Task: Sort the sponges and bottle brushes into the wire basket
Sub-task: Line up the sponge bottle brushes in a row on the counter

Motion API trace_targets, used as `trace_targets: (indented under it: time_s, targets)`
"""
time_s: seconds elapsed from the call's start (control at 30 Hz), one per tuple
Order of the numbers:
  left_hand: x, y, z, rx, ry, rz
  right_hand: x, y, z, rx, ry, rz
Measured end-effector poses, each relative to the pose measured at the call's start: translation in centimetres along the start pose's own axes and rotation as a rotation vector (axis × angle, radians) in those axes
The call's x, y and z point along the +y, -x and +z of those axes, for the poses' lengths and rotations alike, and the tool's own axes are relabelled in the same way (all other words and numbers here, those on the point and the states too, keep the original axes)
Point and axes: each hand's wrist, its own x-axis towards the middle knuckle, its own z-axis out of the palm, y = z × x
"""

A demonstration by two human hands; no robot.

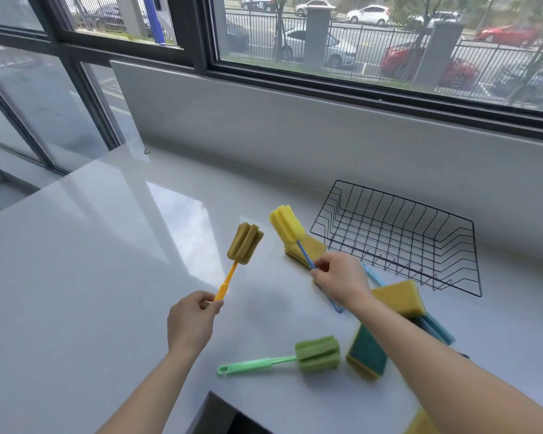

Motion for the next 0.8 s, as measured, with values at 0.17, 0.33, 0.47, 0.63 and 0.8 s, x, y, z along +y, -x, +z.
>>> trace_targets:
  time_s: [0.17,0.33,0.47,0.63,0.8]
  targets:
    - [-1.5,-0.9,-1.2,0.022,0.129,-0.152,-3.8,-0.4,4.0,-0.137,-0.17,0.078]
    - [-3.1,-2.1,-2.0,0.065,0.279,-0.3,-6.5,-0.6,8.1,-0.232,-0.302,0.181]
    - [-3.8,-3.4,-2.4,0.096,0.299,-0.347,-8.2,-1.1,11.0,-0.271,-0.312,0.248]
    - [-4.4,-5.1,-2.6,0.08,0.287,-0.38,-9.9,-1.6,14.2,-0.302,-0.314,0.287]
    - [-5.1,-6.1,-2.3,0.073,0.217,-0.395,-11.0,-2.0,16.3,-0.295,-0.321,0.307]
